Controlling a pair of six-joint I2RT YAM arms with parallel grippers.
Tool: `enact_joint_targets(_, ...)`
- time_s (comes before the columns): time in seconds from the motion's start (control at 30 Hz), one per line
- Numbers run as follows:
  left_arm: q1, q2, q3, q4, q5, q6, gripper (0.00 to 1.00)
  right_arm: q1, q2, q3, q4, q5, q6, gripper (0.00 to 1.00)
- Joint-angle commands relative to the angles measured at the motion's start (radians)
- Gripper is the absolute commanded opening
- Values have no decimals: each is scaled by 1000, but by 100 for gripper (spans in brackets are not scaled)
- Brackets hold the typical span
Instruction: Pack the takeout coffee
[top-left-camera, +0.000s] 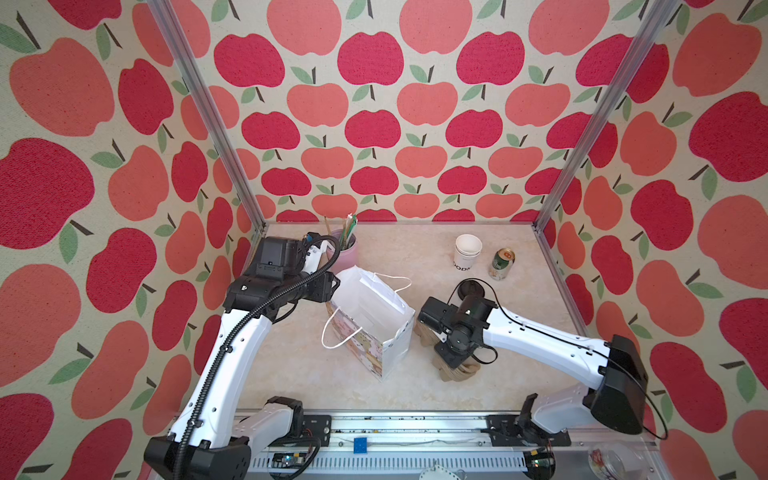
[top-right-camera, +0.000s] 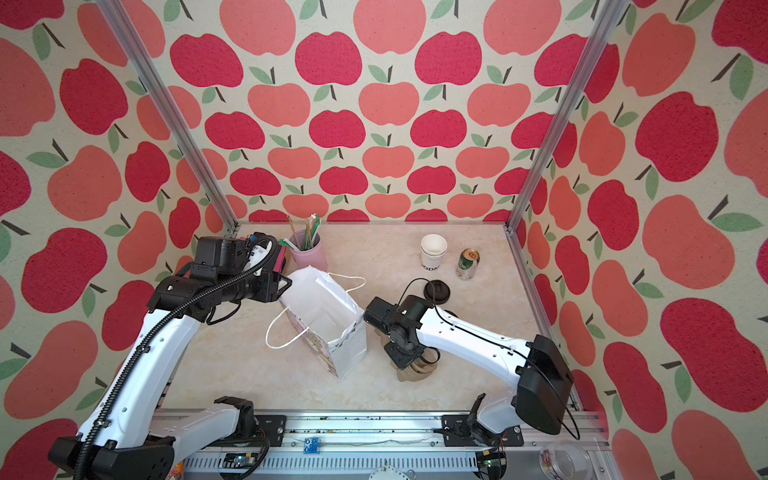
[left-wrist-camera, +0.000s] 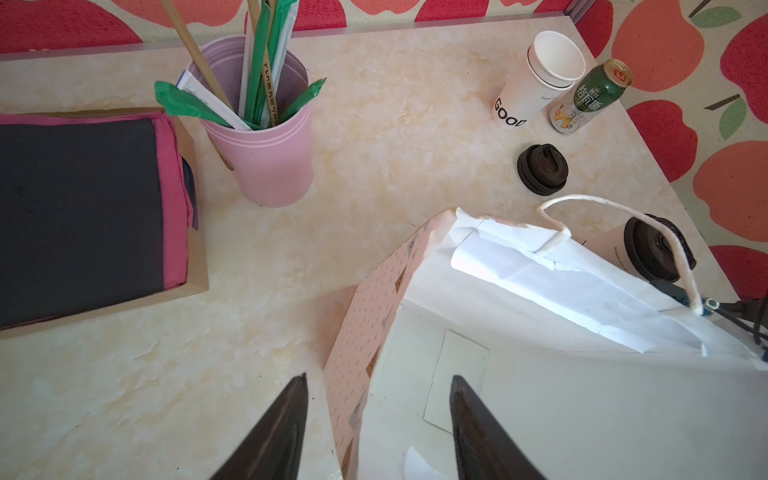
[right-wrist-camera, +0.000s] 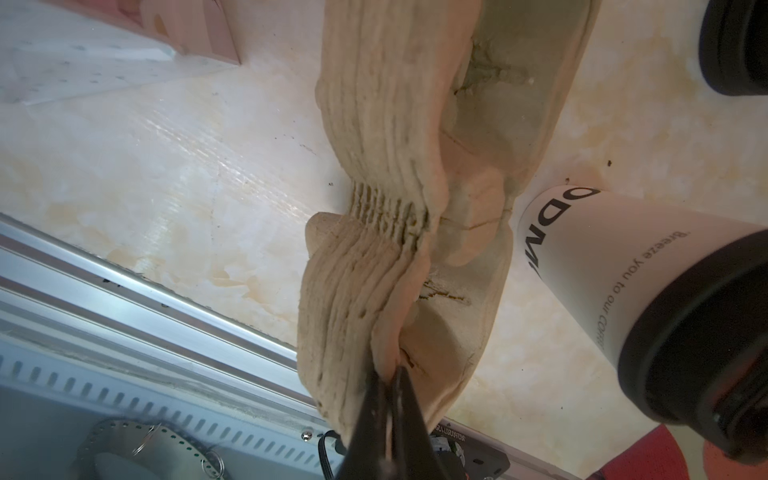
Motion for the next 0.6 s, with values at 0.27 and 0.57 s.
enact_joint_targets(0.27, 12, -20, -21, 24, 13, -20, 57, 34, -26, 103, -90, 186, 7, 4)
enact_joint_targets(0.57, 15, -20, -24, 20, 15, -22, 57, 61, 1, 134, -145, 271, 16, 3)
